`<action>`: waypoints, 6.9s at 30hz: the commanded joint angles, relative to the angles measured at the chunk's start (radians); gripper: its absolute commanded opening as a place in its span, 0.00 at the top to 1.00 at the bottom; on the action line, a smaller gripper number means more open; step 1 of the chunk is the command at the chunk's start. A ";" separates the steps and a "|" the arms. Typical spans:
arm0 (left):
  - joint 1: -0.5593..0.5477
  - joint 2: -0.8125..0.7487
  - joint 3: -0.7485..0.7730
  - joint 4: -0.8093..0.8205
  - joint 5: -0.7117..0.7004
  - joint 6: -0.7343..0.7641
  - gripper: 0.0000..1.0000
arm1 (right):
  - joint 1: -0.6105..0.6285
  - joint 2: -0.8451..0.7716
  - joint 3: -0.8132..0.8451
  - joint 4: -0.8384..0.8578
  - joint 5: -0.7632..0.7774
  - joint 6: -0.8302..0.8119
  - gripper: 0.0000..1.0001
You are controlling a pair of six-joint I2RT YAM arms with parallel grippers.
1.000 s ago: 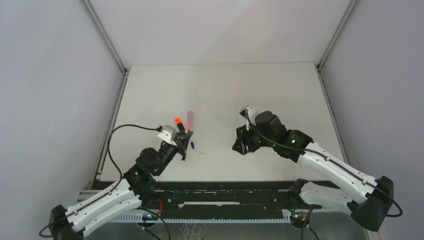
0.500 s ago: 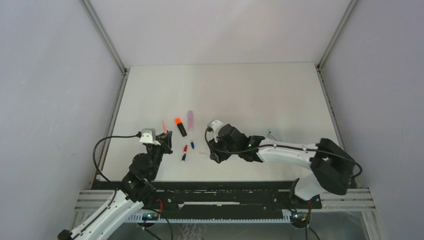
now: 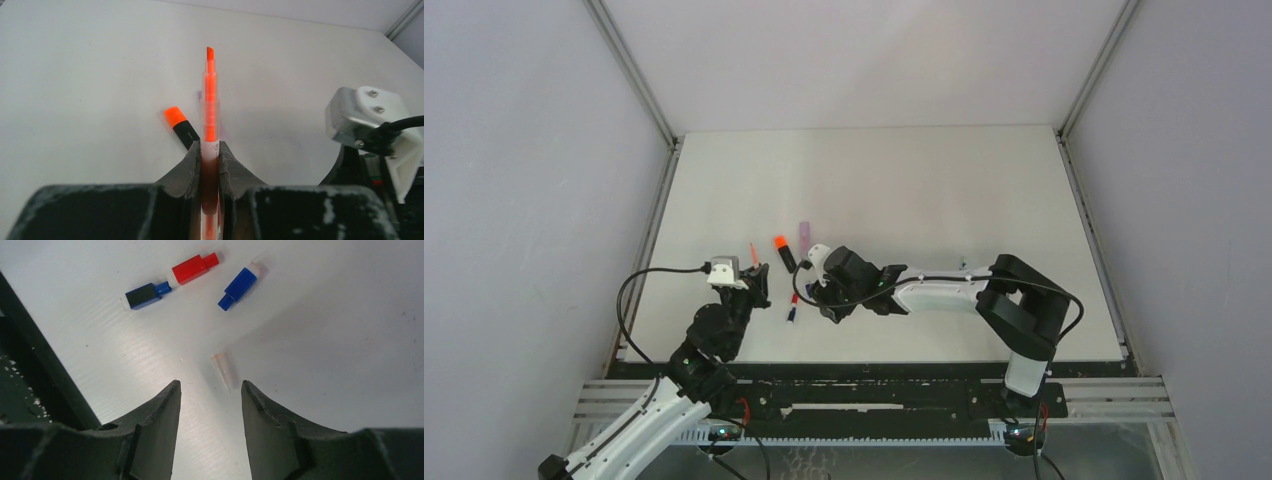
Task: Insert the pens into the pen caps
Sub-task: Insert the pen cap onto the pen.
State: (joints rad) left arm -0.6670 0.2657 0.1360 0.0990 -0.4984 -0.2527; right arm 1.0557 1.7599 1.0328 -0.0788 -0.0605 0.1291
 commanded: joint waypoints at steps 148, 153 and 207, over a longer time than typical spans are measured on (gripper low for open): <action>0.006 -0.091 -0.013 -0.011 -0.011 -0.023 1.00 | -0.126 0.147 0.081 -0.098 0.334 0.301 0.64; 0.006 -0.095 -0.013 -0.012 -0.008 -0.025 1.00 | -0.142 0.151 0.134 -0.103 0.320 0.411 0.59; 0.006 -0.107 -0.001 -0.042 -0.005 -0.036 1.00 | 0.005 0.349 0.415 -0.364 0.410 0.562 0.54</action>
State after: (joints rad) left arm -0.6670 0.1612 0.1360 0.0399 -0.4980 -0.2775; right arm 1.0462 2.1029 1.4525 -0.3611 0.3843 0.6342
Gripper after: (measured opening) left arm 0.157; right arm 0.448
